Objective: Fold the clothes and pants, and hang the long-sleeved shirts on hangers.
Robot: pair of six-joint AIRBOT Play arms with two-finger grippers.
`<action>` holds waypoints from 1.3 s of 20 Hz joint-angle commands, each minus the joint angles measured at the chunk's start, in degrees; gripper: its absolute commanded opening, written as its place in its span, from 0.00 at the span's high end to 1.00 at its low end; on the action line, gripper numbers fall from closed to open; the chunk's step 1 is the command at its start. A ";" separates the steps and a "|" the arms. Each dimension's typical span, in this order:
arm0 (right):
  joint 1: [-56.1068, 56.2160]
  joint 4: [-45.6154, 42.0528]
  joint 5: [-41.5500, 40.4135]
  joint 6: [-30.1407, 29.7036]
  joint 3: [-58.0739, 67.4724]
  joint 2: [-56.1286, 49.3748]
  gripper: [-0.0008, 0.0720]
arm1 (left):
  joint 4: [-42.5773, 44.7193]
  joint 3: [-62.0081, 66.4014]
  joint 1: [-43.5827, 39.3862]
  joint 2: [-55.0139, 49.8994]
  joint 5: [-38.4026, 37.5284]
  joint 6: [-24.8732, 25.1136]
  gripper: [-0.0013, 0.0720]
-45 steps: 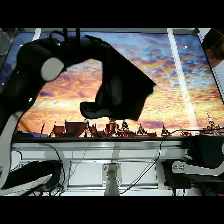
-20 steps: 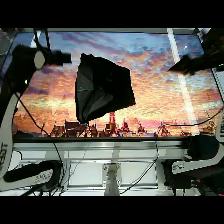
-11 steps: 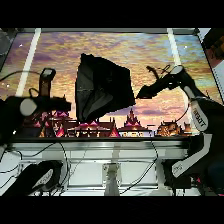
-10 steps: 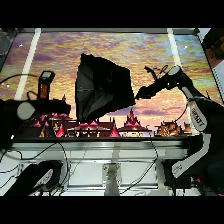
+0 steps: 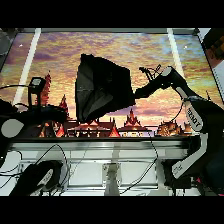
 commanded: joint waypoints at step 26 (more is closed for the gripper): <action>-0.83 5.95 5.95 1.01 0.13 -0.48 0.96 | -1.20 -4.31 -7.06 -15.12 2.62 31.32 0.25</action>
